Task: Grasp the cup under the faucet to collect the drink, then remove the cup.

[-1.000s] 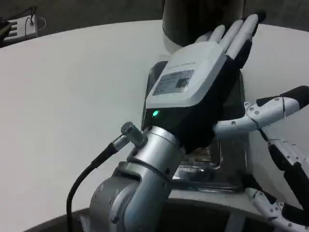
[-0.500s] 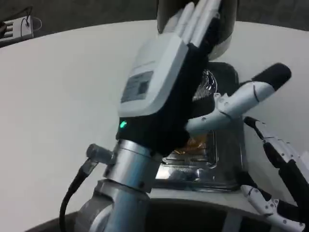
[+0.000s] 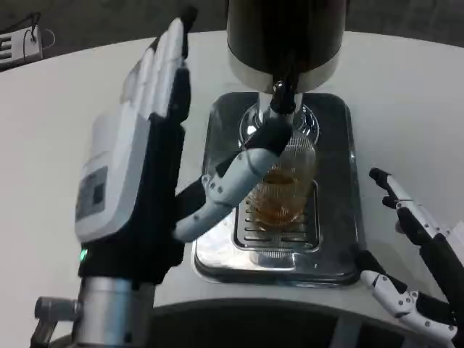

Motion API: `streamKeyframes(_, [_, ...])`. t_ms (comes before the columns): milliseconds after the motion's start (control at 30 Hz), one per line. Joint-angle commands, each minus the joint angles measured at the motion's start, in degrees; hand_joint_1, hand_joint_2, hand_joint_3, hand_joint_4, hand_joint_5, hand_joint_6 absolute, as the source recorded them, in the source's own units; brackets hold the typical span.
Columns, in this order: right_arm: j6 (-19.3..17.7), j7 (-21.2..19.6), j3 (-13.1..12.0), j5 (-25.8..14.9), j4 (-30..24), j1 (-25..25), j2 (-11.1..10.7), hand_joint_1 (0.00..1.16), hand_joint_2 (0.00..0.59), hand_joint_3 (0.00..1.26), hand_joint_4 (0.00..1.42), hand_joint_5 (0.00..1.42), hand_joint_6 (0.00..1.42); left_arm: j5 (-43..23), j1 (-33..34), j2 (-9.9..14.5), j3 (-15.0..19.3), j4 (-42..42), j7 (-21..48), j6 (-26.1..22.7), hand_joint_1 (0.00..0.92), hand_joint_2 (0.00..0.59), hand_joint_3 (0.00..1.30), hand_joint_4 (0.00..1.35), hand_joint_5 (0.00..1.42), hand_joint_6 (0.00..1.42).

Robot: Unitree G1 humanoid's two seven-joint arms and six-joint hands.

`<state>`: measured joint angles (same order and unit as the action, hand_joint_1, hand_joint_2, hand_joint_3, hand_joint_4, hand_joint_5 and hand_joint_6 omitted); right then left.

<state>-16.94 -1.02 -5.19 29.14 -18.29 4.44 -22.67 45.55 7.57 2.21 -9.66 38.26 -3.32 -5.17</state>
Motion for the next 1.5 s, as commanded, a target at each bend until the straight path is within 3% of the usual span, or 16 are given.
streamKeyframes(33, [-1.04,0.62,0.48,-2.15,1.41,-1.36,-0.28,0.33,0.359,0.01,0.05,0.14,0.28,1.18,-7.98,1.05,0.58,1.69,-3.08,2.87,0.000,0.145,0.00,0.00,0.00,0.00])
streamKeyframes(400, [-0.32,1.47,1.84,-4.56,3.53,-4.88,0.27,0.40,0.320,0.00,0.03,0.12,0.29,2.99,-19.15,3.82,1.65,-2.23,-7.73,7.44,0.000,0.145,0.00,0.00,0.00,0.00])
streamKeyframes(667, [1.27,2.19,3.72,-6.69,6.12,-9.34,2.07,0.47,0.286,0.00,0.03,0.12,0.28,1.50,-22.93,8.04,4.82,-8.43,-11.74,13.39,0.000,0.145,0.00,0.00,0.00,0.00])
streamKeyframes(1033, [2.06,3.60,5.36,-8.80,10.65,-14.00,2.95,0.57,0.238,0.00,0.03,0.12,0.27,-0.26,-24.93,9.36,5.30,-11.78,-11.94,15.62,0.000,0.147,0.00,0.00,0.01,0.00])
streamKeyframes(1500, [1.89,4.39,6.82,-12.15,19.22,-21.95,4.66,0.63,0.212,0.00,0.03,0.12,0.27,-0.78,-26.77,9.30,5.53,-8.58,-9.70,15.09,0.000,0.147,0.00,0.00,0.01,0.00])
